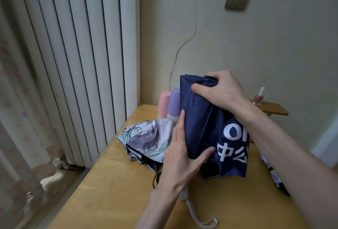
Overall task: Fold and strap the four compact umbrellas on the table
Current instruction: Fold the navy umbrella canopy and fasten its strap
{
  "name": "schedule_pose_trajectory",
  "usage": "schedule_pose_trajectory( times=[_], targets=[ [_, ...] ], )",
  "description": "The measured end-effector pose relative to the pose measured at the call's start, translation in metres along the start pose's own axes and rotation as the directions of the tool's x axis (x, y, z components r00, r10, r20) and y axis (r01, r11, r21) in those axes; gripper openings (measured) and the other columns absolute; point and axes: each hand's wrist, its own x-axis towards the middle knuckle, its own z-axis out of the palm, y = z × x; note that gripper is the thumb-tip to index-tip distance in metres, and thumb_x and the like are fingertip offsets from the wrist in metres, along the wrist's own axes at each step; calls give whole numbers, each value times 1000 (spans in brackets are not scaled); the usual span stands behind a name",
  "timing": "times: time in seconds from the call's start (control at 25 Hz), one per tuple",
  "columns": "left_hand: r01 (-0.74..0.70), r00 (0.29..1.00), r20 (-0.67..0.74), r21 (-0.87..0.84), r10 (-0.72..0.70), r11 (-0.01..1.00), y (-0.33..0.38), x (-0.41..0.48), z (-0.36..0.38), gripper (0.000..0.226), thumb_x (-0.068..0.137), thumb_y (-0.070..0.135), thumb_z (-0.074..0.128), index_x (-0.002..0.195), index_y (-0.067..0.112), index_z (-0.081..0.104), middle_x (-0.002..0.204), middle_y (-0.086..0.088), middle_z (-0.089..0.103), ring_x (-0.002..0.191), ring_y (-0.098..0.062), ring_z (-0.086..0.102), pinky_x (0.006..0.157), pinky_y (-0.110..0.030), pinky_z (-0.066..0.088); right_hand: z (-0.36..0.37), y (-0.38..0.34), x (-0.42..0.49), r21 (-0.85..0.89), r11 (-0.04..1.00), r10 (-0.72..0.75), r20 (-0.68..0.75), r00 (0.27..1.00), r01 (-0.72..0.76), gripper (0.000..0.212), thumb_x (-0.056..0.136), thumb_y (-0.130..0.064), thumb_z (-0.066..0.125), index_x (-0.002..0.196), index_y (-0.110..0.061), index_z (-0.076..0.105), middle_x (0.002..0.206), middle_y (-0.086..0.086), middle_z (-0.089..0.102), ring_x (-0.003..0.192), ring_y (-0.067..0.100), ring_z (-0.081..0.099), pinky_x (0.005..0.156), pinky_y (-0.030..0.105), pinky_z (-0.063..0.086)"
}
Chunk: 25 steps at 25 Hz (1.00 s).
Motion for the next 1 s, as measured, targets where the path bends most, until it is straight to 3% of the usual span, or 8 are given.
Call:
schedule_pose_trajectory(
  times=[0.12,0.2,0.32,0.4,0.48,0.68,0.88,1.0],
  targets=[
    [81,996,-23,-261,-90,962,-3,-1,4,111,79,56,88,164,48,18,155,38,42,142,6,47,111,-17,43,2,-7,-4,2,1000,25,23,999,-25,40,73,-46,75,60,-17,51,58,-7,49,63,21,52,62,34,45],
    [136,990,8,-392,-144,910,-4,1,2,97,77,44,93,158,33,41,146,26,58,136,1,56,108,-21,49,3,-10,-3,26,999,39,35,999,-40,36,72,-46,75,61,-21,50,59,-8,45,62,18,46,61,33,42],
    [355,934,158,-500,-320,790,-4,0,2,57,77,23,96,125,21,66,114,7,79,106,-16,76,84,-29,62,4,-11,-3,63,997,42,45,998,-45,35,71,-44,75,60,-22,51,59,-9,43,61,16,43,60,32,40],
    [468,884,252,-479,-394,743,-8,-4,2,43,76,23,91,112,18,69,106,-3,81,100,-28,77,84,-41,64,9,-10,-5,68,997,23,54,998,-27,39,71,-46,75,62,-15,53,58,-9,46,61,16,47,60,32,42],
    [538,842,352,-487,-409,688,-9,-5,2,39,83,12,89,114,18,67,112,-9,80,101,-32,77,87,-43,65,14,-11,-8,79,997,9,57,998,-13,42,69,-50,75,71,-10,62,60,-9,52,63,16,54,62,32,46],
    [534,837,423,-495,-347,685,-10,-2,-5,59,77,27,91,130,18,67,122,0,78,114,-21,74,100,-40,59,13,-15,-6,106,994,4,56,998,-10,38,74,-46,78,67,-13,62,60,-9,54,64,16,56,61,31,46],
    [561,823,406,-468,-397,683,-8,-1,-7,40,80,12,92,112,15,68,106,-12,80,85,-21,76,73,-33,62,15,-14,-6,70,992,-115,102,988,108,47,82,-51,74,72,-7,61,59,-8,54,60,14,56,61,31,45],
    [573,818,391,-484,-422,661,-6,-1,-7,31,89,2,81,113,13,64,100,-8,81,79,-28,78,71,-36,65,15,-11,-7,88,990,-118,122,986,107,47,84,-52,76,67,-12,59,58,-9,55,58,12,55,60,31,44]
  ],
)
